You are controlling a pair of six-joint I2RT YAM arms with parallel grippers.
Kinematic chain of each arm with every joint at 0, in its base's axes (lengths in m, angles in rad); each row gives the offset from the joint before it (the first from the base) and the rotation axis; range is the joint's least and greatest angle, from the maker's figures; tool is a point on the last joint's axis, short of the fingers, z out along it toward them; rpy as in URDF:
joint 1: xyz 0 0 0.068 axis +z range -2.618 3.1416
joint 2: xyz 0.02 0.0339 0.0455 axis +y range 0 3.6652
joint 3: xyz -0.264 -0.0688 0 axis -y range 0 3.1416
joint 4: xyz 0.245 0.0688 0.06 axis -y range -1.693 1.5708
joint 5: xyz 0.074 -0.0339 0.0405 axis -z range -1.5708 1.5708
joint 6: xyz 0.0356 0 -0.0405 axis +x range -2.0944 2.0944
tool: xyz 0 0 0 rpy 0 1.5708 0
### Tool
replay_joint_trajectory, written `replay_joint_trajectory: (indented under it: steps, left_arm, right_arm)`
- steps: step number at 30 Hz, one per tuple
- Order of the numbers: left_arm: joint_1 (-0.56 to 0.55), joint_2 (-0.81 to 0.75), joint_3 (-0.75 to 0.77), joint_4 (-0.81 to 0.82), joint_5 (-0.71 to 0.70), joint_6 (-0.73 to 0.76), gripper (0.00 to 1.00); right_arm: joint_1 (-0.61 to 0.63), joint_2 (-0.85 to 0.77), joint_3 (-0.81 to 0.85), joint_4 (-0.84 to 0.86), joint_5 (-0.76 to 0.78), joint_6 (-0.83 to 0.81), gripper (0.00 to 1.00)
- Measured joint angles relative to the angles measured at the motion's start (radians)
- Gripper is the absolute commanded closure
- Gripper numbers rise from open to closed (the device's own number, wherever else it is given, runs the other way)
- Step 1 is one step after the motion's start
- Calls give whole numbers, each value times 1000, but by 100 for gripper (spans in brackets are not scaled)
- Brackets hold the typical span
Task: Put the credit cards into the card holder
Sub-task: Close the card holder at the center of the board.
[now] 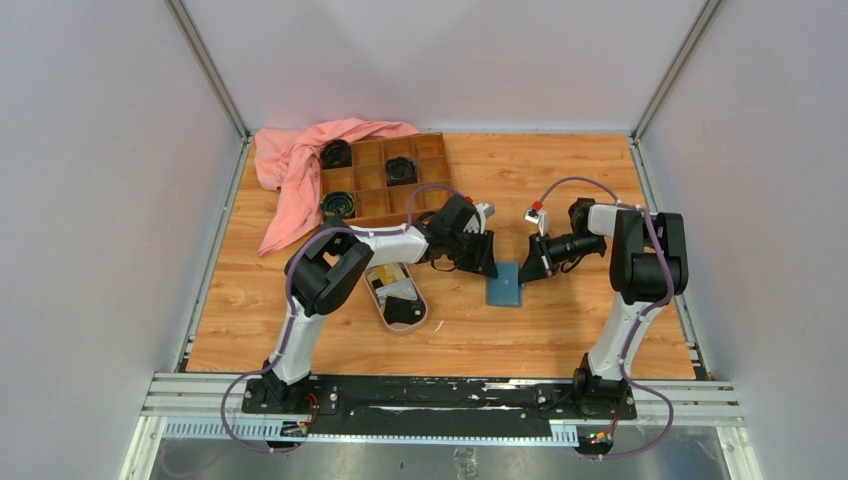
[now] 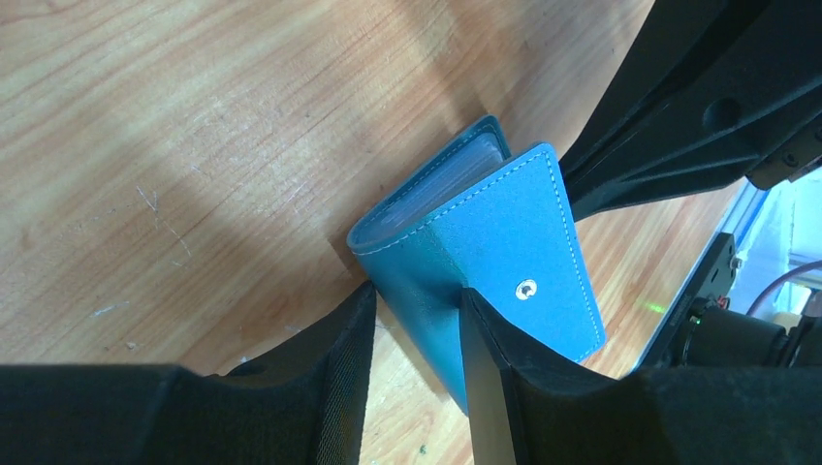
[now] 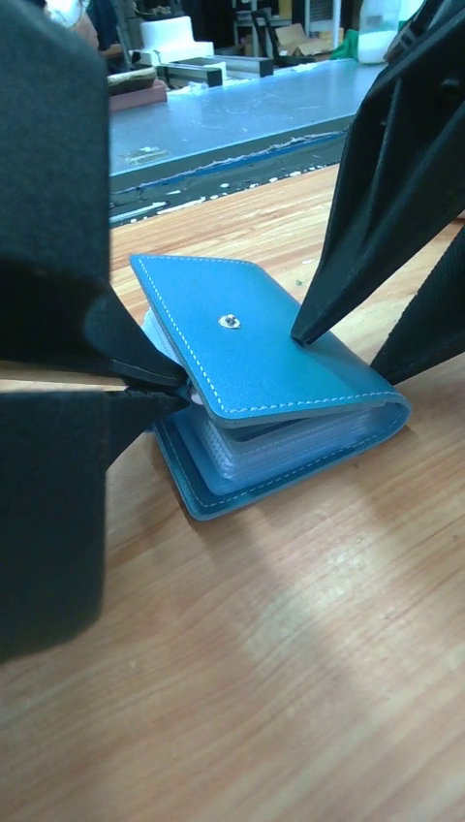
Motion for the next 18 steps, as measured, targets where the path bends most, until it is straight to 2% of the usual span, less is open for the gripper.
replay_joint_trajectory:
  steps: [10, 18]
  left_arm:
    - [-23, 24, 79, -102, -42, 24, 59]
    - [-34, 27, 83, -97, -69, 13, 60]
  right_arm:
    - [-8, -167, -187, 293, 49, 250, 99]
    - [-9, -319, -334, 530, 131, 446, 100]
